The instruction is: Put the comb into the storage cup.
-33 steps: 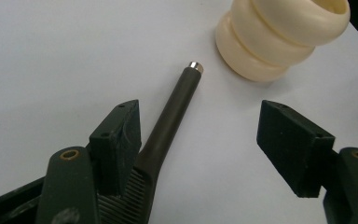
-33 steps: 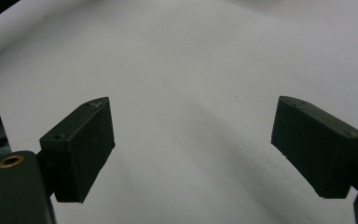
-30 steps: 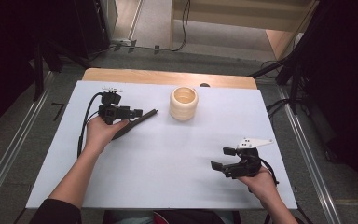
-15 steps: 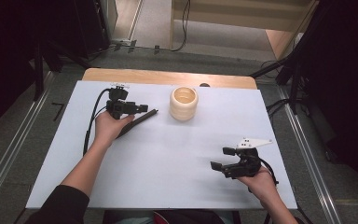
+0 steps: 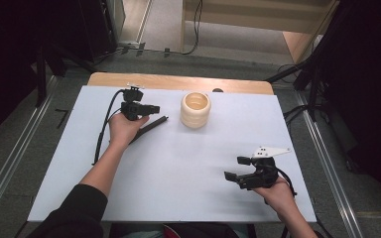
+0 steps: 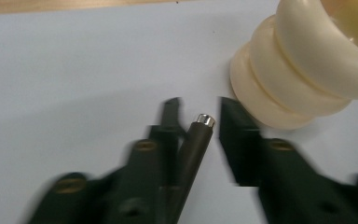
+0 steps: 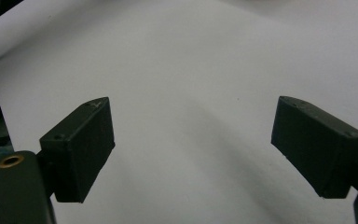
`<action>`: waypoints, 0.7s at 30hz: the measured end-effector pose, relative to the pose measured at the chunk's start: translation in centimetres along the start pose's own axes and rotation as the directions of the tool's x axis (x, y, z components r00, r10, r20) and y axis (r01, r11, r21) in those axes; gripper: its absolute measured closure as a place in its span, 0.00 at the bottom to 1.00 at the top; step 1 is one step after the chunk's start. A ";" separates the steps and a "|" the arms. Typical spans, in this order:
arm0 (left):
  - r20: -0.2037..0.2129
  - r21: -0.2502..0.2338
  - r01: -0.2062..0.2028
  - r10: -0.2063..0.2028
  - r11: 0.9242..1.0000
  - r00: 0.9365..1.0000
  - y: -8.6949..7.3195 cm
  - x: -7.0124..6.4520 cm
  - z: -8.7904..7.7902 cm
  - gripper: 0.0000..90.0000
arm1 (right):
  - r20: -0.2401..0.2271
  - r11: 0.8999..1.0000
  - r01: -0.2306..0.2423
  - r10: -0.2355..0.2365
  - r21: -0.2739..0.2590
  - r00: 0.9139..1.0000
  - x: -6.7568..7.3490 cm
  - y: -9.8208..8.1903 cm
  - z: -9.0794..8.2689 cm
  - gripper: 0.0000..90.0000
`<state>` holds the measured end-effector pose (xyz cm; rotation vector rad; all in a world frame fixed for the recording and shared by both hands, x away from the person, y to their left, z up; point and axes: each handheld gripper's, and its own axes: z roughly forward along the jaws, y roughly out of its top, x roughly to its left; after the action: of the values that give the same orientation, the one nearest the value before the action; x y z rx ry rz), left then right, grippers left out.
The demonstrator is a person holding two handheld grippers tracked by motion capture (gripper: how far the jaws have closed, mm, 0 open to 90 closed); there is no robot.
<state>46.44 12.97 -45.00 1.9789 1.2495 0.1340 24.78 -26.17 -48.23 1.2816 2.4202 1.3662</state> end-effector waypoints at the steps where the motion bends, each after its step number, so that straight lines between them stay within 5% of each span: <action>1: -0.006 -0.006 -0.023 0.023 1.000 1.000 -0.1 -0.1 0.1 0.94 | 0.001 1.000 0.001 -0.001 0.000 1.000 0.0 0.0 0.0 0.13; 3: -0.012 0.009 -0.052 0.052 0.999 0.999 -0.2 -0.4 0.8 1.00 | 0.003 1.000 -0.001 0.001 0.001 1.000 0.0 0.0 0.0 0.13; 7: -0.020 0.063 -0.035 0.036 0.997 0.999 -0.5 -0.4 2.6 1.00 | 0.001 1.000 -0.001 0.001 0.000 1.000 0.0 0.0 -0.1 0.13; 21: -0.023 0.087 0.008 -0.006 0.996 1.000 -1.5 -0.2 4.1 1.00 | 0.010 1.000 0.000 0.000 -0.009 1.000 -0.1 0.0 -0.2 0.13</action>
<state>47.16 10.92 -48.75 2.0522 1.2968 0.1005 24.79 -26.41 -48.13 1.2834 2.4051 1.3657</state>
